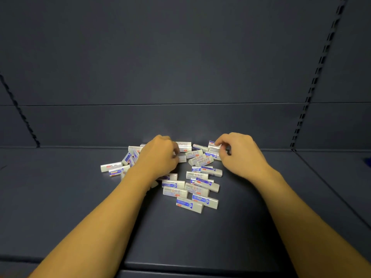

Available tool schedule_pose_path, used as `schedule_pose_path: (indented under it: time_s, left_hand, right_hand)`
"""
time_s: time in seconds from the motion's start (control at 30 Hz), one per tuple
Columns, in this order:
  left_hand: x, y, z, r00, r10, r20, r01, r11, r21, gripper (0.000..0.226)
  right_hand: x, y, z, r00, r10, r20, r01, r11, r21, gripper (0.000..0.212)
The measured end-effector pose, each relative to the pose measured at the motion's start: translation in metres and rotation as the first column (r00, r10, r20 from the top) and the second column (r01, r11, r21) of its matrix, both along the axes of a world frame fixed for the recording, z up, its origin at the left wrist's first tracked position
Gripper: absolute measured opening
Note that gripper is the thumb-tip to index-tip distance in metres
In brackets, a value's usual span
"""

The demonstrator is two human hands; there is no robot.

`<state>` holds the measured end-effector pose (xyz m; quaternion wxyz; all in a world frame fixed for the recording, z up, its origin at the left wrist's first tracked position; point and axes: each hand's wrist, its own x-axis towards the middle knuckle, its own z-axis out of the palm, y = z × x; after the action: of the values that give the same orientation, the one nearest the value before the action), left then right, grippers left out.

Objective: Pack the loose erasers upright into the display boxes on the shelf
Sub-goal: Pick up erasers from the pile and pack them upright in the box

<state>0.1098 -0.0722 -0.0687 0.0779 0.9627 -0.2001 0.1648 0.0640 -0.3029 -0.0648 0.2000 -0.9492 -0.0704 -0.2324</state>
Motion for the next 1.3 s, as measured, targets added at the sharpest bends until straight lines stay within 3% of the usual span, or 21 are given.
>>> schedule_pose_path:
  time_s: [0.2, 0.6, 0.77, 0.93, 1.17, 1.3]
  left_hand:
    - [0.011, 0.003, -0.012, 0.998, -0.047, -0.04, 0.048, 0.999, 0.021, 0.027]
    - [0.004, 0.0, -0.009, 0.999, 0.023, 0.043, -0.023, 1.0, 0.0, 0.015]
    - [-0.002, 0.0, -0.004, 0.999, 0.021, 0.038, -0.019, 0.998, -0.054, 0.018]
    - [-0.002, 0.004, -0.003, 0.989, -0.057, 0.136, 0.074, 0.99, -0.12, 0.017]
    - [0.003, 0.005, -0.004, 0.982, -0.105, 0.158, 0.136, 0.97, -0.2, 0.035]
    - [0.004, 0.005, -0.003, 0.985, -0.102, 0.14, 0.129, 0.972, -0.197, 0.037]
  right_hand:
    - [0.007, 0.003, -0.008, 0.999, 0.038, -0.004, -0.039, 0.998, -0.055, 0.022]
    - [0.007, -0.002, -0.011, 0.989, 0.146, -0.035, -0.147, 0.989, -0.03, 0.016]
    - [0.004, -0.003, -0.007, 0.973, 0.203, -0.109, -0.208, 0.977, -0.037, 0.018]
    - [0.001, -0.005, -0.005, 0.962, 0.213, -0.174, -0.221, 0.975, -0.029, 0.023]
    - [0.001, -0.011, -0.004, 0.929, 0.243, -0.278, -0.258, 0.966, -0.019, 0.01]
    - [-0.001, -0.013, -0.001, 0.915, 0.238, -0.326, -0.261, 0.965, -0.026, 0.02]
